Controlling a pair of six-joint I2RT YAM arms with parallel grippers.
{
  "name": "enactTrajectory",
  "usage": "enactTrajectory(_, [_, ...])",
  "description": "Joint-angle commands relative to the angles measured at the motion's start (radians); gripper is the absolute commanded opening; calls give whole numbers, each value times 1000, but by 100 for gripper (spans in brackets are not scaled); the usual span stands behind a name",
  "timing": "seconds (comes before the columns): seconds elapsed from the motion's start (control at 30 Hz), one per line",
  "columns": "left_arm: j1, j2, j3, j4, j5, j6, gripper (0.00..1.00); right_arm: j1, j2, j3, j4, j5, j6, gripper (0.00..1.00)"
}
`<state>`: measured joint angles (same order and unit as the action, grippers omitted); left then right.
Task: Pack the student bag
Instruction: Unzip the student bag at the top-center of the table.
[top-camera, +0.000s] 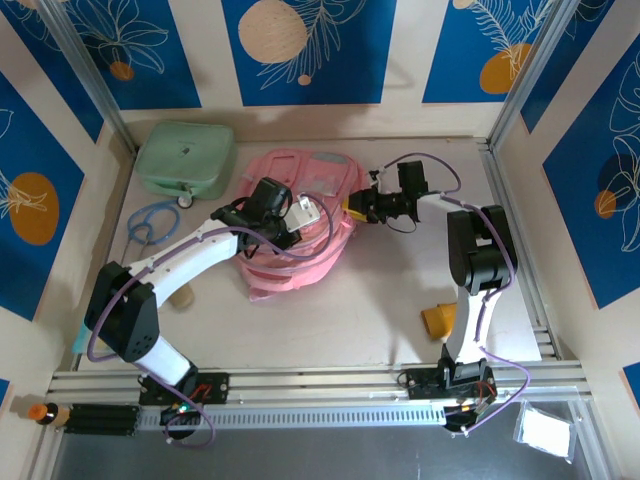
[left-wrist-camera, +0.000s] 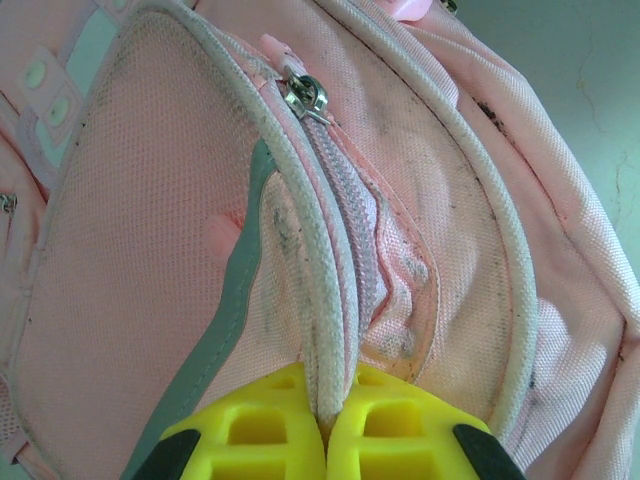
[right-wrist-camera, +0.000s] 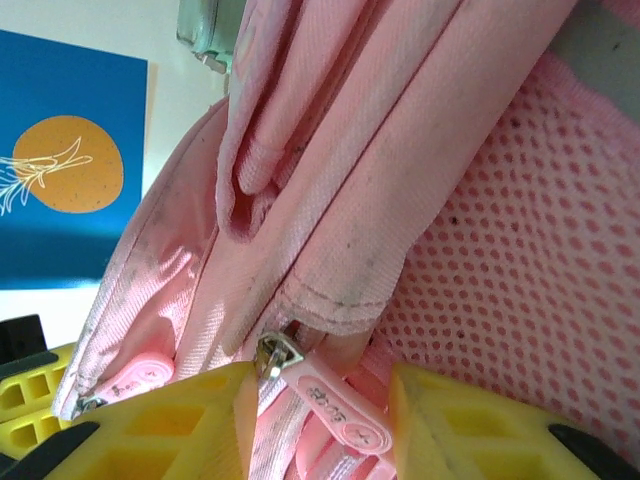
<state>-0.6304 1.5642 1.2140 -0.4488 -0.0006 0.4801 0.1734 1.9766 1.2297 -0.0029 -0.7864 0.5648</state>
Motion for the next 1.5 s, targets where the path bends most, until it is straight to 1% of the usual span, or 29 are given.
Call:
enactTrajectory(0.0, [5,-11,28,32,17,6,0,-5,-39,-23,1,-32,-11,38])
enactTrajectory(0.17, [5,-3,36,26,11,3,0,-10,-54,-37,4,-28,-8,36])
enactTrajectory(0.3, [4,-3,35,26,20,2,0,-12,-52,-30,4,-25,-11,30])
enactTrajectory(0.47, [5,-4,33,28,37,-4,0,-9,-37,-7,4,-24,-2,29])
enactTrajectory(0.7, [5,-7,33,33,50,-6,0,-2,-14,22,2,-30,8,25])
enactTrajectory(0.83, [6,-6,30,33,47,-9,0,0,-16,27,-20,-21,-8,20])
enactTrajectory(0.9, [5,-7,29,32,45,-9,0,-1,-23,25,-29,-7,-18,18])
enactTrajectory(1.1, [5,-1,32,39,23,-18,0,3,-53,34,-105,70,-72,6])
enactTrajectory(1.23, [5,12,41,39,1,-33,0,12,-86,15,-139,122,-102,2])
enactTrajectory(1.3, [5,17,48,37,-4,-44,0,16,-111,-5,-145,147,-107,0])
enactTrajectory(1.4, [5,24,62,47,-11,-66,0,25,-164,-46,-143,176,-108,0])
enactTrajectory(1.47, [5,28,65,77,-14,-81,0,31,-199,-77,-134,169,-94,0])
